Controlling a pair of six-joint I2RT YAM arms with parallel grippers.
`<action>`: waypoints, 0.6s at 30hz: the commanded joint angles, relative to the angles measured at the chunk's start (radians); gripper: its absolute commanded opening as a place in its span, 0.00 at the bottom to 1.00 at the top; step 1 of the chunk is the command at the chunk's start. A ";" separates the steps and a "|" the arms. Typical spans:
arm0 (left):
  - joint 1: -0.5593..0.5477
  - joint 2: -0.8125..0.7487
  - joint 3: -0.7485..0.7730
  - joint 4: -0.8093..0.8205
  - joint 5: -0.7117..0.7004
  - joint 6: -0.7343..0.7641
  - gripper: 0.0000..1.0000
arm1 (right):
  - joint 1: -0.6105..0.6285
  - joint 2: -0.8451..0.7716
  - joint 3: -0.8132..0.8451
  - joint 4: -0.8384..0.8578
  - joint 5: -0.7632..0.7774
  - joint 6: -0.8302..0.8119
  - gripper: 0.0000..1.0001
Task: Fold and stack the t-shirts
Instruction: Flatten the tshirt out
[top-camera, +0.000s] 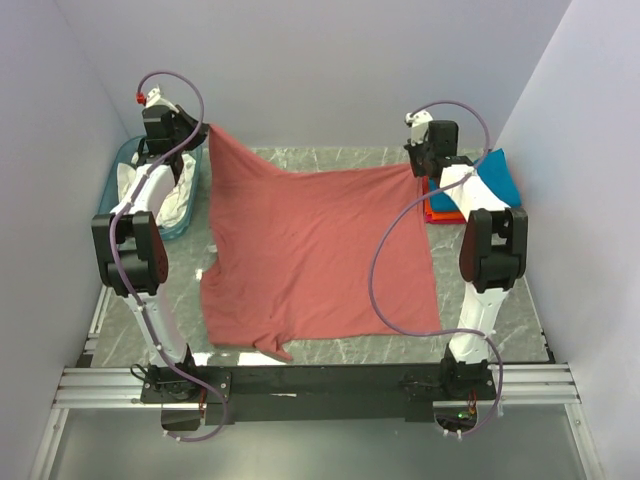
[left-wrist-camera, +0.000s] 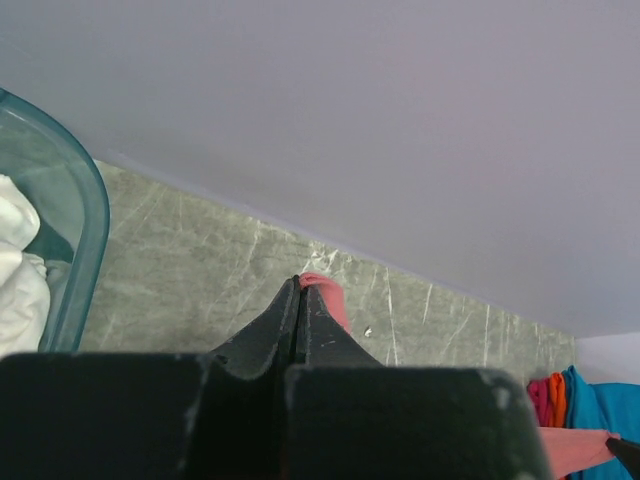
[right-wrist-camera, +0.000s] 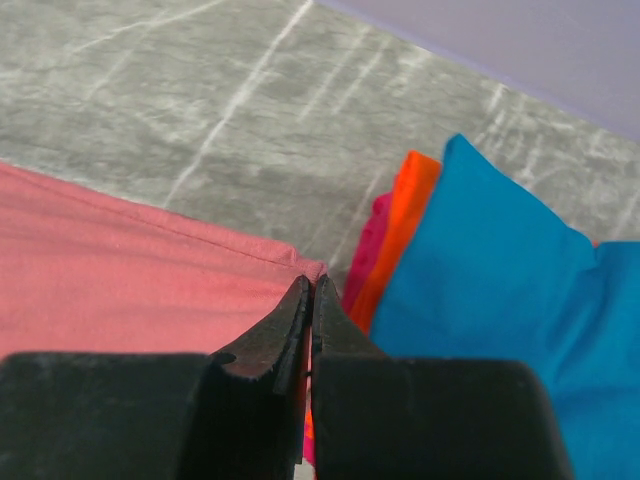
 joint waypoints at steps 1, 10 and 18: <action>-0.002 -0.081 0.021 0.060 -0.028 0.038 0.00 | -0.032 -0.032 0.020 0.052 0.029 0.026 0.00; -0.031 -0.149 -0.052 0.060 0.008 0.093 0.00 | -0.032 -0.092 -0.040 0.066 -0.008 0.049 0.00; -0.033 -0.463 -0.249 0.102 -0.031 0.124 0.00 | -0.032 -0.434 -0.232 0.046 -0.180 0.021 0.00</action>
